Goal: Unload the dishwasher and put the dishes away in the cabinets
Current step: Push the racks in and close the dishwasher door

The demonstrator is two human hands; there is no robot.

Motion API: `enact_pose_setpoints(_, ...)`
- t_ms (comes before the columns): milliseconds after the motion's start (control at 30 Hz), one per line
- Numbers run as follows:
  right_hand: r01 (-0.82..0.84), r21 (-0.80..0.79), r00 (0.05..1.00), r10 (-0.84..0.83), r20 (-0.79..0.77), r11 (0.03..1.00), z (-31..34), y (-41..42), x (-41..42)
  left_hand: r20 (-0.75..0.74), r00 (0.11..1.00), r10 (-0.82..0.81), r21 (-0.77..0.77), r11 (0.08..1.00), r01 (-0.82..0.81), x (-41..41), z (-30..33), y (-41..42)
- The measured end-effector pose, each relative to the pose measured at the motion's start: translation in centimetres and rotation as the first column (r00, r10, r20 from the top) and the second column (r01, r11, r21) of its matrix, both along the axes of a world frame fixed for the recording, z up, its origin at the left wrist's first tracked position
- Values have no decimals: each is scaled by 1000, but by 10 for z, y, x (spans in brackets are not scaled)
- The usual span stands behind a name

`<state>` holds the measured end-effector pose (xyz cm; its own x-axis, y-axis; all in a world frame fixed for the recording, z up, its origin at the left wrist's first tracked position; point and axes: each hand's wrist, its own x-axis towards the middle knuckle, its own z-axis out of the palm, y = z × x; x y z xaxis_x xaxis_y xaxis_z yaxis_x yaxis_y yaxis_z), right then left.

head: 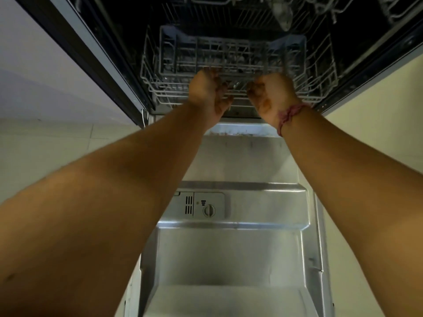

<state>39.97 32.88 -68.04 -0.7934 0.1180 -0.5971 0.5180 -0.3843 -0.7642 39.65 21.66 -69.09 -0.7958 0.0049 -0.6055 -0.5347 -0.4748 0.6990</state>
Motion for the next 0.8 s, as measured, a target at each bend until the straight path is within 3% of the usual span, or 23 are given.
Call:
enact_pose_setpoints(200,56,-31,997,-54,56,998,23,-4,35,56,998,24,-16,1000,-23,49,35,-8)
enact_pose_setpoints(433,117,-103,977,-95,193,988,26,-10,148,211,975,68,-22,998,-65,160,51,-12)
enact_pose_setpoints(600,309,-176,900,-228,371,935,-9,-3,276,425,898,114,0,992,-126,282,20,-14)
enact_pose_setpoints(800,491,-106,728,-341,594,864,-63,-4,438,658,730,183,-55,979,-195,451,-42,-35)
